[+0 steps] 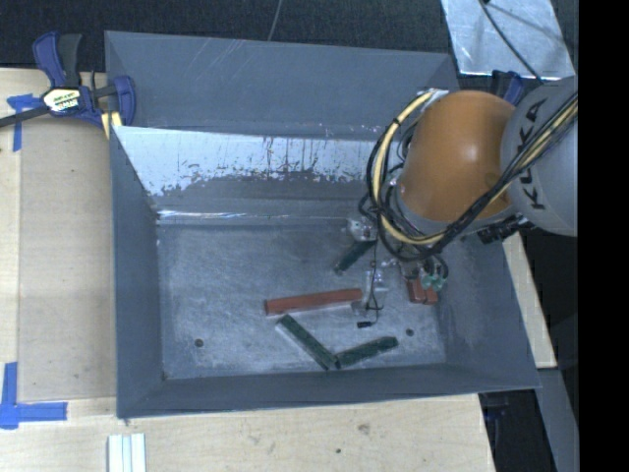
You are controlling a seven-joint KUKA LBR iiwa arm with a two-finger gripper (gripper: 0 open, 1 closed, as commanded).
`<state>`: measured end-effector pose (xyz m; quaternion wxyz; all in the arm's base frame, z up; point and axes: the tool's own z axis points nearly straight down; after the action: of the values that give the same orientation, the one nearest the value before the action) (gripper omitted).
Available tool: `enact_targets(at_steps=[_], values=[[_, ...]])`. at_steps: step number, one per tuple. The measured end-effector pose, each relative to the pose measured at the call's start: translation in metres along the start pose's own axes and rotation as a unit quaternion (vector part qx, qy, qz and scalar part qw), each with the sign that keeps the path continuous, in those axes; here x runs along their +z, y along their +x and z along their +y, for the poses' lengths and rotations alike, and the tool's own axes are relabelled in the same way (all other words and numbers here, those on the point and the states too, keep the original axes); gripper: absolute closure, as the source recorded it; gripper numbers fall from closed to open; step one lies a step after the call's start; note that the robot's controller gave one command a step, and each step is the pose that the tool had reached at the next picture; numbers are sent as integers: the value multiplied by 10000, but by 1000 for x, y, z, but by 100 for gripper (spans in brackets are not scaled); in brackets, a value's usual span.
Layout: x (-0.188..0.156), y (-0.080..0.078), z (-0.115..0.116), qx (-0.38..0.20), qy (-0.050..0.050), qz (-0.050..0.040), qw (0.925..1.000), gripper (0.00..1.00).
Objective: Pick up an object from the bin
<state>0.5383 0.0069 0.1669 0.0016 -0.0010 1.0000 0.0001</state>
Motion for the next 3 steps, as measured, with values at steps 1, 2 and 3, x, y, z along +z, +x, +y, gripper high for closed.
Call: enact_targets(at_steps=[1,2,3], values=[[59,-36,-6,69,0,-40,10000,0],[93,-5,-21,115,0,-17,9999,100],[93,-5,-21,117,1,-17,9999,100]])
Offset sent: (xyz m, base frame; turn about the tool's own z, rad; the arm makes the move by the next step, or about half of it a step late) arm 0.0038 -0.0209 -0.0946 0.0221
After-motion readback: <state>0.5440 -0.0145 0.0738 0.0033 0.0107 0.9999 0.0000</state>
